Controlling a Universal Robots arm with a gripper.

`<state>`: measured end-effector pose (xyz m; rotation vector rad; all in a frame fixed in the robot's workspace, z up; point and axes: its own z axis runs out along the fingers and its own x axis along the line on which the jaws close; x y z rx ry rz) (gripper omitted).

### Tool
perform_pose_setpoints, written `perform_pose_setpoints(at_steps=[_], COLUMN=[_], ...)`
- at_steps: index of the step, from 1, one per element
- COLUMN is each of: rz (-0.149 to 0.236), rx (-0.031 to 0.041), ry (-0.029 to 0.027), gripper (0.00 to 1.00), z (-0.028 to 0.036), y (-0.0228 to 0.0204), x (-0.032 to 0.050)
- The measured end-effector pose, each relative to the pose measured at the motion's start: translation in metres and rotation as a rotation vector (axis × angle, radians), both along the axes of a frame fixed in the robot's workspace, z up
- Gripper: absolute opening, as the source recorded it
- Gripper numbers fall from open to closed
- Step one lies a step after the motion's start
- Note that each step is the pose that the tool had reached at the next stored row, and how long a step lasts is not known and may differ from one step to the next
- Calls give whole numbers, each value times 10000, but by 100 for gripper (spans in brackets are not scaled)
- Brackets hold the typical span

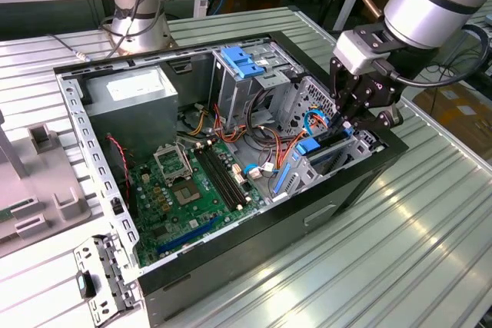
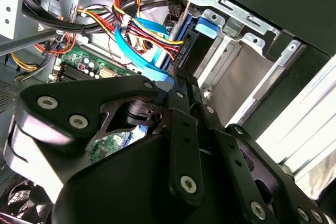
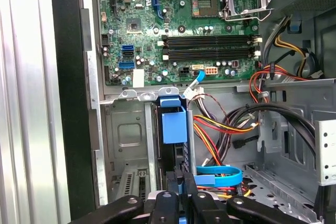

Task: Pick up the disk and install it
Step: 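Insert the second disk wire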

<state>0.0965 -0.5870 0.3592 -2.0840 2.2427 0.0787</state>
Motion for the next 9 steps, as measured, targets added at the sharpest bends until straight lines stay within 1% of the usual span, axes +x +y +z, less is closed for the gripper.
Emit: perform_pose_setpoints(at_steps=[9], rz=[0], rx=[1], ry=[0], gripper=[16], z=[-19], y=[0], x=[-2])
